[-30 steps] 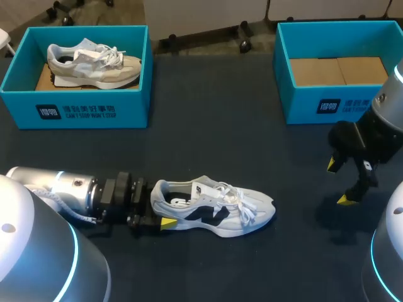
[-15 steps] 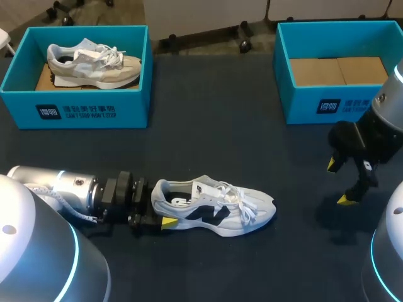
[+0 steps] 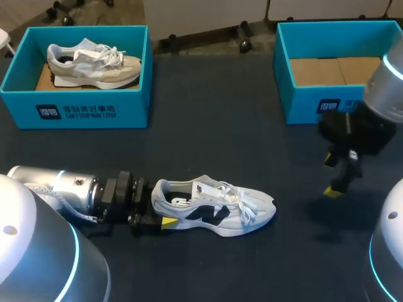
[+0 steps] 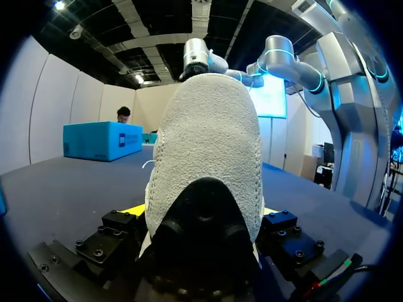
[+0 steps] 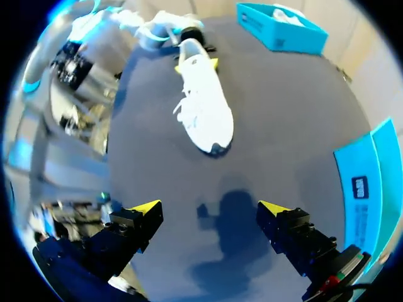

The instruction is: Take the shoe out of the shoebox, open the shoe tongue, remove and reinsert the insole, then place the shoe into the shoebox

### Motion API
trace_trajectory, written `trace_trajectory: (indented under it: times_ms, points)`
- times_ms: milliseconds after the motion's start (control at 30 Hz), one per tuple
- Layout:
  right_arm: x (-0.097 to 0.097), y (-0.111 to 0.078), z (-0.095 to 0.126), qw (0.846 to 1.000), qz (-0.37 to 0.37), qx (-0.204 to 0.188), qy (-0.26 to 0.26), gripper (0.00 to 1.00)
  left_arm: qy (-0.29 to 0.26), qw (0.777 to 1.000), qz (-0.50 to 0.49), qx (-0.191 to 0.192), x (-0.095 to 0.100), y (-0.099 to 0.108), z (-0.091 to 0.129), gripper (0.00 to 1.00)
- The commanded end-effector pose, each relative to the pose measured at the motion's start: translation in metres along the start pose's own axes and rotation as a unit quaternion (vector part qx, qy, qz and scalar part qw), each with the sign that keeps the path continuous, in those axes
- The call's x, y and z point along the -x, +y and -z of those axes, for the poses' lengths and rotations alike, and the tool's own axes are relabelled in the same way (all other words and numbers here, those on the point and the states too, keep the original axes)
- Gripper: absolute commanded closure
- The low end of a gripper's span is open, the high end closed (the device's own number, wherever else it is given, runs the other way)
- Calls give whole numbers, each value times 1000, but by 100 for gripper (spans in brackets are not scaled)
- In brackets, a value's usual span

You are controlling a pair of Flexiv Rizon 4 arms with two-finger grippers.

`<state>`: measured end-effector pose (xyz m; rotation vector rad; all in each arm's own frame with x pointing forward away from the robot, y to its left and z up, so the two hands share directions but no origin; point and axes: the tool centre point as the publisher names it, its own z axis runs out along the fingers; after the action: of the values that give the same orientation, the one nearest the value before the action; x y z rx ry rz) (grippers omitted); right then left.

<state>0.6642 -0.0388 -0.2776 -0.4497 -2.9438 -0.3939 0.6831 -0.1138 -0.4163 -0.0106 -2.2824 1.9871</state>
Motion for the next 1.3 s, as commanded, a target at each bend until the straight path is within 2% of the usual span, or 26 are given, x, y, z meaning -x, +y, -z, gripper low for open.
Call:
trace_trajectory:
  times_ms: [33, 100, 133, 567, 700, 867, 900, 933, 1000, 1067, 1133, 1300]
  points:
    - [-8, 35, -1, 948, -308, -79, -13, 0, -1, 1000, 0, 0, 0, 0, -1, 100]
    - [-24, 47, 3, 931, -359, -59, -36, 0, -1, 1000, 0, 0, 0, 0, -1, 100]
    - [-33, 53, 5, 933, -350, -62, -50, 0, -1, 1000, 0, 0, 0, 0, -1, 100]
    - [-33, 53, 5, 933, -350, -62, -50, 0, -1, 1000, 0, 0, 0, 0, -1, 100]
    - [-32, 88, -13, 892, -428, -106, -95, 0, -1, 1000, 0, 0, 0, 0, -1, 100]
    - [-52, 133, -18, 847, -499, -133, -129, 0, -1, 1000, 0, 0, 0, 0, -1, 100]
    - [-54, 139, -18, 842, -504, -134, -136, 0, -1, 1000, 0, 0, 0, 0, -1, 100]
    - [-58, 147, -19, 828, -524, -139, -144, 0, -1, 1000, 0, 0, 0, 0, -1, 100]
    - [-63, 154, -21, 817, -539, -138, -150, 0, -1, 1000, 0, 0, 0, 0, -1, 100]
    - [-68, 161, -24, 779, -589, -140, -164, 0, -1, 1000, 0, 0, 0, 0, -1, 100]
    - [-71, 164, -26, 753, -624, -128, -164, 0, -1, 1000, 0, 0, 0, 0, -1, 100]
    - [-74, 168, -30, 754, -622, -127, -171, 0, -1, 1000, 0, 0, 0, 0, -1, 100]
